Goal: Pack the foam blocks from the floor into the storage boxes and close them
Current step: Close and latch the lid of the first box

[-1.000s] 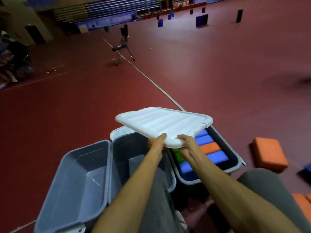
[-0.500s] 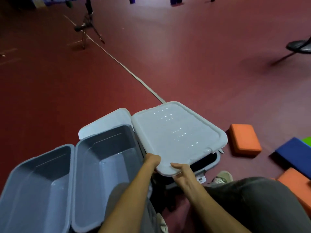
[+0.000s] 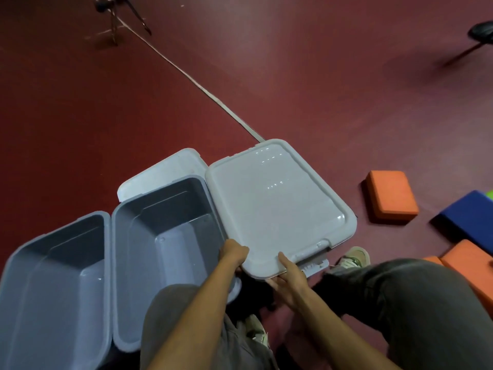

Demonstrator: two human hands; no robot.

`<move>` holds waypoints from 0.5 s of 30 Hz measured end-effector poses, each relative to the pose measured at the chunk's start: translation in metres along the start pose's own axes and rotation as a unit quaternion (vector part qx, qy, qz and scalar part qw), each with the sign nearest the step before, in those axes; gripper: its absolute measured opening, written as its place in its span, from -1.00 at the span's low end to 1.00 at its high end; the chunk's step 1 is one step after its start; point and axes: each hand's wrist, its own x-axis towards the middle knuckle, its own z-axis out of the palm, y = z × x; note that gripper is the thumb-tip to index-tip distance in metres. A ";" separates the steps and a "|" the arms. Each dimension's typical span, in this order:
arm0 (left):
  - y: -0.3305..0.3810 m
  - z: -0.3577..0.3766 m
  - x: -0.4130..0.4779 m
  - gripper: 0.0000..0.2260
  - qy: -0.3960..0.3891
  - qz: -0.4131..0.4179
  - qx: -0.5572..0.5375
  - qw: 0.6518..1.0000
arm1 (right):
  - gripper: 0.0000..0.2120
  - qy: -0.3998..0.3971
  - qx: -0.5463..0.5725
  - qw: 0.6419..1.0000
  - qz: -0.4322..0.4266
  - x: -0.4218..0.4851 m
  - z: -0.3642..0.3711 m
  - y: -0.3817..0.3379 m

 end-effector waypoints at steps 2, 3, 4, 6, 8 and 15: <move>-0.002 0.002 0.002 -0.65 -0.003 0.002 -0.007 1.000 | -0.59 0.006 -0.006 1.000 0.000 0.001 -0.002 -0.002; -0.001 0.001 -0.002 -0.66 -0.003 0.004 -0.012 1.000 | -0.59 0.012 -0.010 1.000 0.000 0.002 -0.003 -0.002; 0.000 0.001 -0.003 -0.67 -0.001 0.005 -0.015 1.000 | -0.59 0.018 -0.013 1.000 -0.002 0.003 -0.003 -0.002; 0.002 0.001 -0.006 -0.67 0.004 0.015 -0.019 1.000 | -0.57 0.030 -0.023 0.999 -0.005 0.004 -0.002 -0.003; 0.001 0.001 -0.008 -0.66 0.007 0.022 -0.014 1.000 | -0.55 0.033 -0.035 0.999 -0.007 0.006 -0.003 -0.003; -0.005 0.006 -0.008 -0.66 0.007 0.031 0.042 0.999 | -0.42 0.071 -0.217 0.974 0.001 -0.003 -0.016 -0.003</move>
